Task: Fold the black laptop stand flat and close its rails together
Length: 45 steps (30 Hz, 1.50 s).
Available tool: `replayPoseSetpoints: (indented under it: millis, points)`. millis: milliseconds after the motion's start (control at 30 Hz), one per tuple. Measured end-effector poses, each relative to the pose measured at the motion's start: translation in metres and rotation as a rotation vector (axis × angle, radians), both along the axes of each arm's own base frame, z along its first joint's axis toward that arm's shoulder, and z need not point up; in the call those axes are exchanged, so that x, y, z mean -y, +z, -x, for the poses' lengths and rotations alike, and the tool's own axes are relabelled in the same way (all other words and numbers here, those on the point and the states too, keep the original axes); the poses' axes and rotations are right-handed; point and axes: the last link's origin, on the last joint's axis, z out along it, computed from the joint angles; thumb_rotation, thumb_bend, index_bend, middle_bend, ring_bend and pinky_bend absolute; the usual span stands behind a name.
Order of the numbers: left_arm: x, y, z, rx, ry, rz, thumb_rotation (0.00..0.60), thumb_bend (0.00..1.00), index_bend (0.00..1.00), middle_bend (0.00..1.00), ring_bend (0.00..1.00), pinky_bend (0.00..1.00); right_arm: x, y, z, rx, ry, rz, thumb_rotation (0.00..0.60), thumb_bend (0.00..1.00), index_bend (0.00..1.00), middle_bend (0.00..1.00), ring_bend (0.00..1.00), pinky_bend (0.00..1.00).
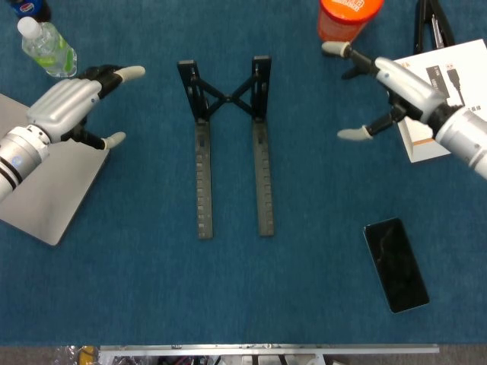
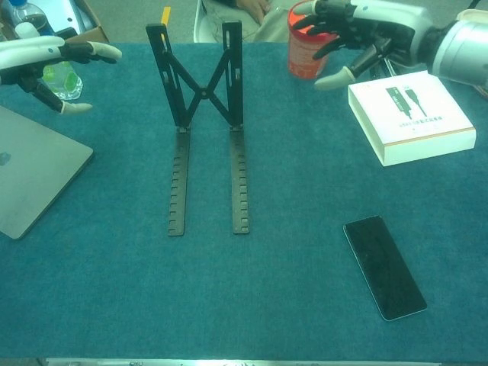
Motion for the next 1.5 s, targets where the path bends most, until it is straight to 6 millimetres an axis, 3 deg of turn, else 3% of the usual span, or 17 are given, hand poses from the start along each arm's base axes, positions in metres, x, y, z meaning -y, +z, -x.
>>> replayPoseSetpoints:
  millis: [433,700,1067,1500]
  points:
    - [0.002,0.013,0.004,-0.008,0.012,-0.029,0.600,0.32,0.06,0.08,0.00,0.00,0.015,-0.038,-0.034,0.044,0.015,-0.035,0.600,0.09,0.00,0.09,0.01,0.18]
    - [0.005,0.019,0.010,-0.008,0.025,-0.041,0.600,0.32,0.06,0.08,0.00,0.00,0.011,-0.054,-0.048,0.042,0.044,-0.081,0.600,0.09,0.00,0.09,0.01,0.18]
    - [0.007,0.022,0.013,-0.005,0.030,-0.046,0.600,0.32,0.06,0.08,0.00,0.00,-0.021,-0.053,-0.040,0.010,0.102,-0.162,0.600,0.09,0.00,0.09,0.01,0.18]
    - [0.012,0.027,0.013,0.002,0.026,-0.056,0.600,0.32,0.06,0.08,0.00,0.00,-0.055,-0.035,-0.016,-0.037,0.126,-0.209,0.600,0.09,0.00,0.09,0.01,0.18]
